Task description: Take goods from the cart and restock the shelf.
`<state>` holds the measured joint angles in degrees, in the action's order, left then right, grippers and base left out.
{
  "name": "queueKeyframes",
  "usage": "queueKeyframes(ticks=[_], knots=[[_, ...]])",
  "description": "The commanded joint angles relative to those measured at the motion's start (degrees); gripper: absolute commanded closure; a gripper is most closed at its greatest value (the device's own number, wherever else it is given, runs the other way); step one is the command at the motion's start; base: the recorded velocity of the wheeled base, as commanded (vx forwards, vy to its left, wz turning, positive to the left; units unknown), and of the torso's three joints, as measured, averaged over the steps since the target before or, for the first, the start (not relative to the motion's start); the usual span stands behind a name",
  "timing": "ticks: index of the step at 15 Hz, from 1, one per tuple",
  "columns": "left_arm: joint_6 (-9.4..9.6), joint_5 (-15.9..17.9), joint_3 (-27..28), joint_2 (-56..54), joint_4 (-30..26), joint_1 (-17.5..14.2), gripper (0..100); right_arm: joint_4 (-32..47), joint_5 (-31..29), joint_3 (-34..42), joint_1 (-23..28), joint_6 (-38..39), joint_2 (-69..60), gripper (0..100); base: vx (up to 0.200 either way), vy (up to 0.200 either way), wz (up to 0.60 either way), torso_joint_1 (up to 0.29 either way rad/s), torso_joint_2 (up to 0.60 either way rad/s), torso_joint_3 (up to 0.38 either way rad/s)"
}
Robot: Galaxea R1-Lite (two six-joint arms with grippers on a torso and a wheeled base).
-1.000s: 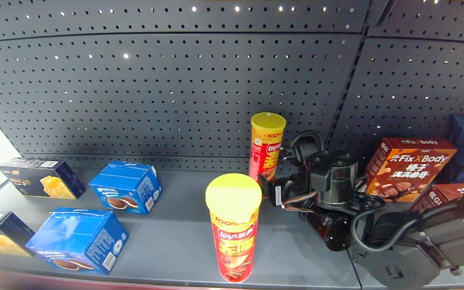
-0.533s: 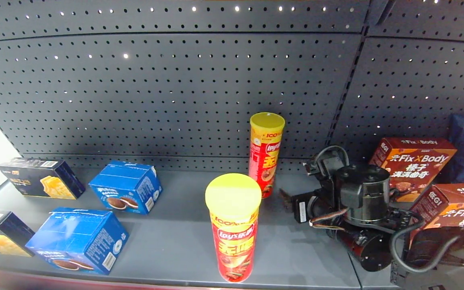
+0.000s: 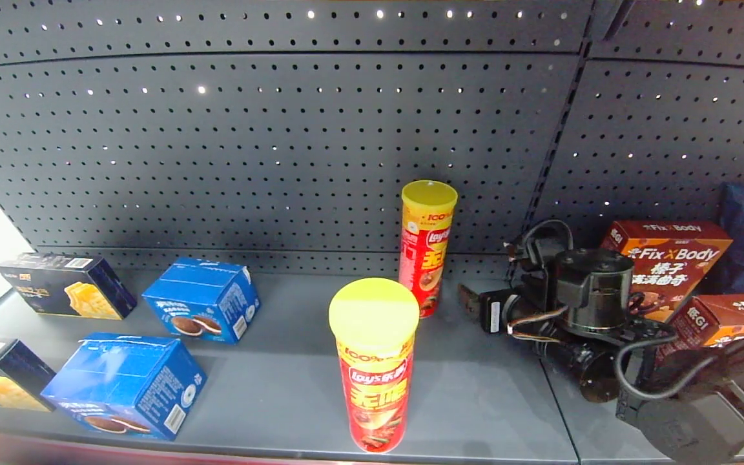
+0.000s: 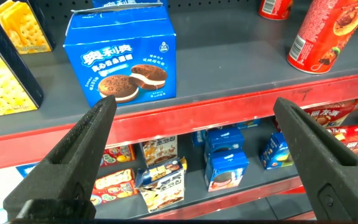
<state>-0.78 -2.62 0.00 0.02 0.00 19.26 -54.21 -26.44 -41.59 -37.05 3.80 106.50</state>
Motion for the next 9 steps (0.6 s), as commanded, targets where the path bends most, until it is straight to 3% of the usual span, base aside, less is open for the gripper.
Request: queueKeyframes(ticks=[1, 9], knots=[[-0.01, -0.02, 0.0, -0.02, 0.0, -0.01, 0, -0.37, 0.25, -1.47, 0.4, -0.02, 2.58, 0, 0.0, 0.0, 0.0, 0.0, 0.0, 0.0], [-0.01, -0.02, 0.0, -0.02, 0.0, -0.01, 0, -1.16, 1.92, -6.66, 0.75, -0.02, 6.09, 0, 0.0, 0.0, 0.0, 0.0, 0.0, 0.0]])
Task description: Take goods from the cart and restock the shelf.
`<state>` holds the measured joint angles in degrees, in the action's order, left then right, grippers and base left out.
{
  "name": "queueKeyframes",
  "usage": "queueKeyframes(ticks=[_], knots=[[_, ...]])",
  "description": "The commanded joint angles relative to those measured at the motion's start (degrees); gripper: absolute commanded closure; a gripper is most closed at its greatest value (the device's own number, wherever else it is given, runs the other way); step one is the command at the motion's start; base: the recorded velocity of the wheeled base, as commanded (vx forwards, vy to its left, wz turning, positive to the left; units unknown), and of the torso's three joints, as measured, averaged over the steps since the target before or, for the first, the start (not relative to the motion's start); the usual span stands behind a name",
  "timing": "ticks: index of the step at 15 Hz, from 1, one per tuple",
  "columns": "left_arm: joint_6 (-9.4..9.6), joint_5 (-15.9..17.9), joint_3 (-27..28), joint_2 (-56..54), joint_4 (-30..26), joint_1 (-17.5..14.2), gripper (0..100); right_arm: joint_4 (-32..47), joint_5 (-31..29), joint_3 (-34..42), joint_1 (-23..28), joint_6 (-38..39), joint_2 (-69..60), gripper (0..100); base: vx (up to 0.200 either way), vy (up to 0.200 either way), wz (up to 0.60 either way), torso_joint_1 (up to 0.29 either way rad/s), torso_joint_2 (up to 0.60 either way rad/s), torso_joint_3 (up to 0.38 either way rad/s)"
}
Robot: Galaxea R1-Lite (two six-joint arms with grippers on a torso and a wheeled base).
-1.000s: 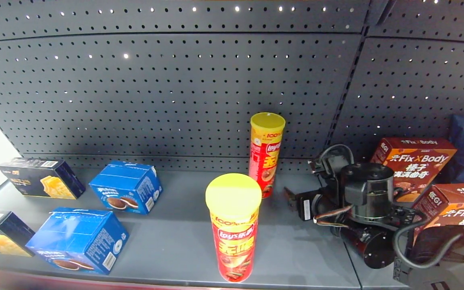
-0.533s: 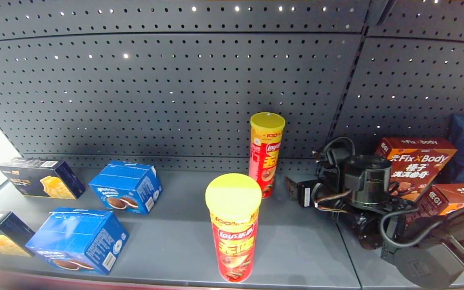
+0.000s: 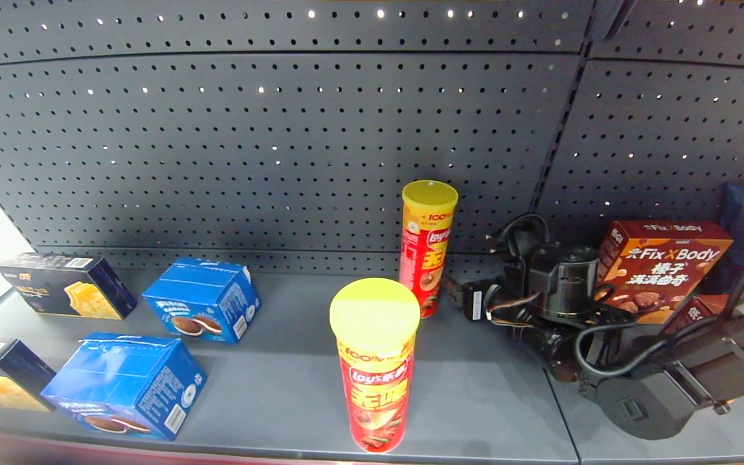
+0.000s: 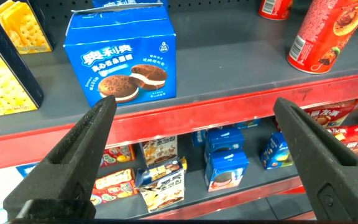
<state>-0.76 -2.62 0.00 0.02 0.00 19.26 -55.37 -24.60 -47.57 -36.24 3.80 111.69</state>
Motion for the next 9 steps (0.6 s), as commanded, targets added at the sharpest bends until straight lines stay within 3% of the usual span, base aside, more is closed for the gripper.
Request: queueKeyframes(ticks=[1, 9], knots=[[-0.04, -0.02, 0.0, -0.02, 0.0, -0.01, 0, 0.0, 0.08, -0.77, -0.14, -0.02, 0.9, 0, 0.0, 0.0, 0.0, 0.0, 0.0, 0.0], [-0.04, -0.02, 0.0, -0.02, 0.0, 0.07, 0, -2.02, 0.96, -0.51, -0.67, -0.46, 2.04, 0, 0.0, 0.0, 0.0, 0.0, 0.0, 0.0]])
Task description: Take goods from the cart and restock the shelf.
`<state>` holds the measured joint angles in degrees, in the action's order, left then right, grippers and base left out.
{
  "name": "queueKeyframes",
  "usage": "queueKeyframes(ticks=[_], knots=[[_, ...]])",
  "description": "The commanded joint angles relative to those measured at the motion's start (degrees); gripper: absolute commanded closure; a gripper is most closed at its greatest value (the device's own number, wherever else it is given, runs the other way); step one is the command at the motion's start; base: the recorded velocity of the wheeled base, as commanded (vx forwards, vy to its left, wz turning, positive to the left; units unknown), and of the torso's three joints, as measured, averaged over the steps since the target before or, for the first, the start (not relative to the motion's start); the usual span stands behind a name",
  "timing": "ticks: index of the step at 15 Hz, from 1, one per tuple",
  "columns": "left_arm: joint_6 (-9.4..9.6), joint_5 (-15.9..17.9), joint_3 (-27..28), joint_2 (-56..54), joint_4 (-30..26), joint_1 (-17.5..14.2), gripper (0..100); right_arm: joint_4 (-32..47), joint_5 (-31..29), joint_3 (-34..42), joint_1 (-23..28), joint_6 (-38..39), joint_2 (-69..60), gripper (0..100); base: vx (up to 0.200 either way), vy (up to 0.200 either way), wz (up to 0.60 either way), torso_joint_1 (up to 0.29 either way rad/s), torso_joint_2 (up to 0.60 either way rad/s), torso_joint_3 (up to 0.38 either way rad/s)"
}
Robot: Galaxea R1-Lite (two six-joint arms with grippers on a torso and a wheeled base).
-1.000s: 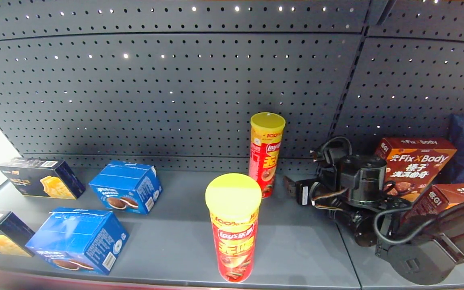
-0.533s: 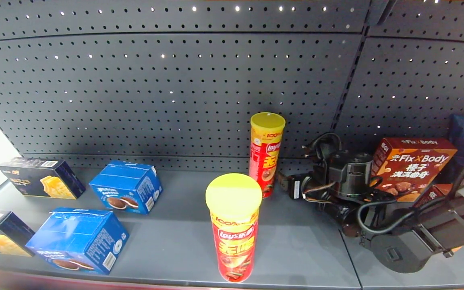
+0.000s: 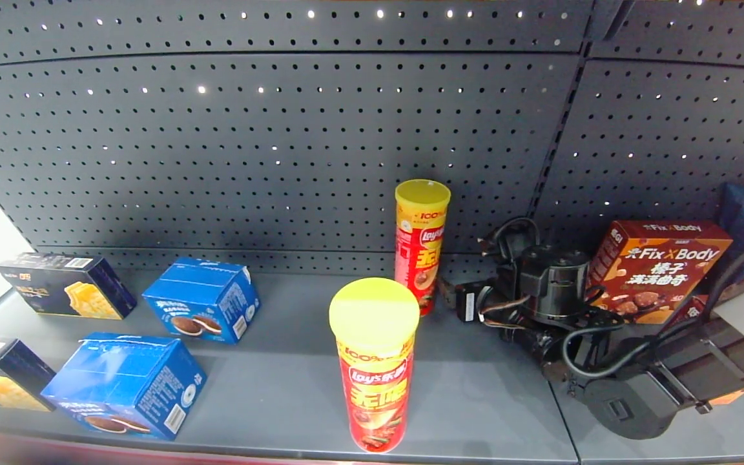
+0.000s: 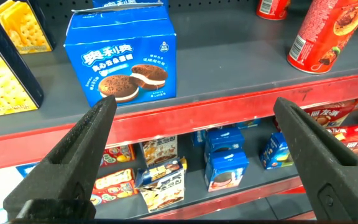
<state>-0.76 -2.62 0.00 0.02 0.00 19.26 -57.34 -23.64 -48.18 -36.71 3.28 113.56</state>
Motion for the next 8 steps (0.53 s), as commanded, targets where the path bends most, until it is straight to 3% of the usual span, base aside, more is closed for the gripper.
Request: queueKeyframes(ticks=[1, 8], knots=[[-0.04, -0.02, 0.0, -0.02, 0.0, -0.01, 0, -0.66, -0.01, 0.36, -0.3, -0.03, 0.18, 0, 0.0, 0.0, 0.0, 0.0, 0.0, 0.0], [-0.04, -0.02, 0.0, -0.02, 0.0, -0.01, 0, -2.07, 0.08, 1.07, -2.23, -0.03, 0.18, 0, 0.0, 0.0, 0.0, 0.0, 0.0, 0.0]])
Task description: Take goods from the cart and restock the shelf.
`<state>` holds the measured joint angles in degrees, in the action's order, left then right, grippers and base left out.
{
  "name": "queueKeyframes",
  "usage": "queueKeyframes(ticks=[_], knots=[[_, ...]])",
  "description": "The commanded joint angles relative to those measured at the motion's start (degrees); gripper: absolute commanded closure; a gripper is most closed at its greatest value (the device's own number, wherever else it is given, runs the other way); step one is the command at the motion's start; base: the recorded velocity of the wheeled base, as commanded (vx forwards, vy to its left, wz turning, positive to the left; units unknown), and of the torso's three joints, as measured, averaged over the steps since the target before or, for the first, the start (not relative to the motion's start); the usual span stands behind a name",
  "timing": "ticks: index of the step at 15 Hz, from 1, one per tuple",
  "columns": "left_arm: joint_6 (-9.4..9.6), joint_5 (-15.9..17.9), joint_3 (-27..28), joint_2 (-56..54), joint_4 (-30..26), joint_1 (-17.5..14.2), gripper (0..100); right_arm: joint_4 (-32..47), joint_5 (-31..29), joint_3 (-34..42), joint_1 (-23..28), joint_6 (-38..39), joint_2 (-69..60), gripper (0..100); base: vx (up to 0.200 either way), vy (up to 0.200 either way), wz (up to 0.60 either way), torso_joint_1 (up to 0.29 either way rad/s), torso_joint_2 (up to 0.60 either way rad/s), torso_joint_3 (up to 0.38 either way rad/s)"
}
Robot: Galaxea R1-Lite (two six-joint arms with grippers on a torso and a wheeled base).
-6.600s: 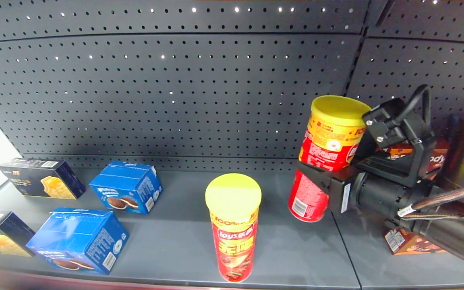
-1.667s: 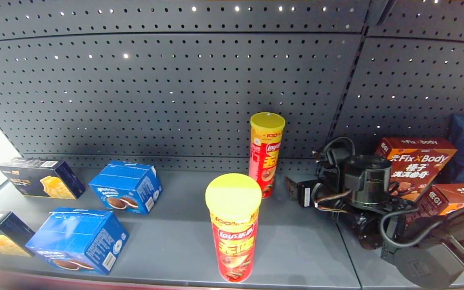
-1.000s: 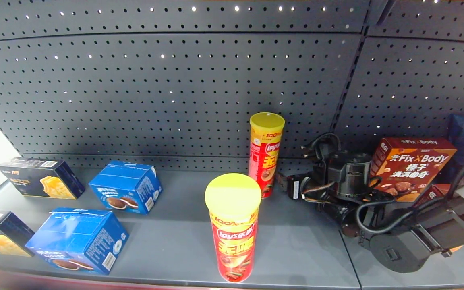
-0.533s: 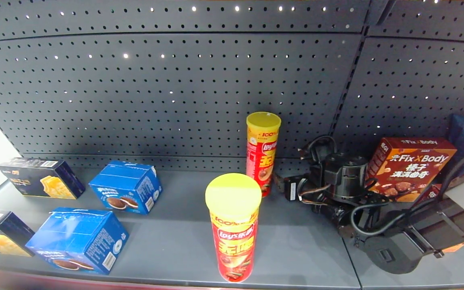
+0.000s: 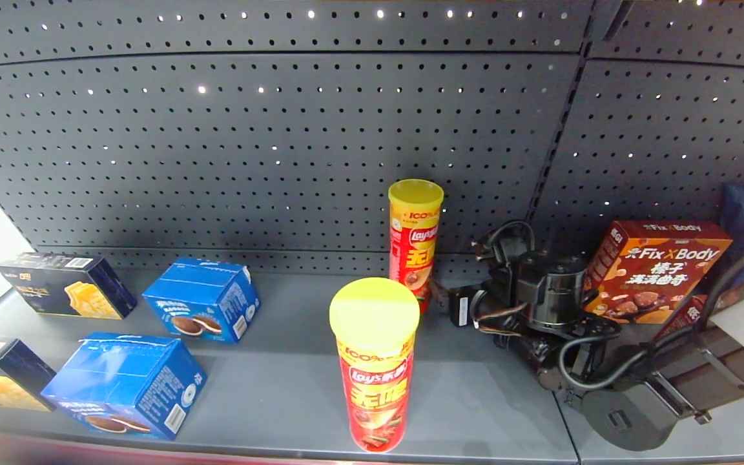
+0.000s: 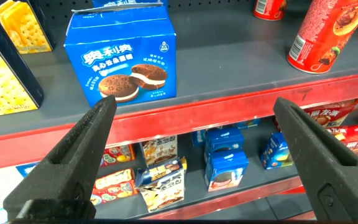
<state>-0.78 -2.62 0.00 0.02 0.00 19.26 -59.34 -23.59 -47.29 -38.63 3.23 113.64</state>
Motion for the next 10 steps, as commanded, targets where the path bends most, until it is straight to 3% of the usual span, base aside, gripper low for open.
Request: queueKeyframes(ticks=[1, 10], knots=[[-0.01, -0.02, 0.0, -0.02, 0.0, -0.01, 0, -0.16, -0.05, 0.44, -0.48, 0.02, 0.09, 0, 0.0, 0.0, 0.0, 0.0, 0.0, 0.0], [-0.01, -0.02, 0.0, -0.02, 0.0, 0.07, 0, -1.39, 0.3, 3.08, -0.48, -1.21, -2.02, 0, 0.0, 0.0, 0.0, 0.0, 0.0, 0.0]])
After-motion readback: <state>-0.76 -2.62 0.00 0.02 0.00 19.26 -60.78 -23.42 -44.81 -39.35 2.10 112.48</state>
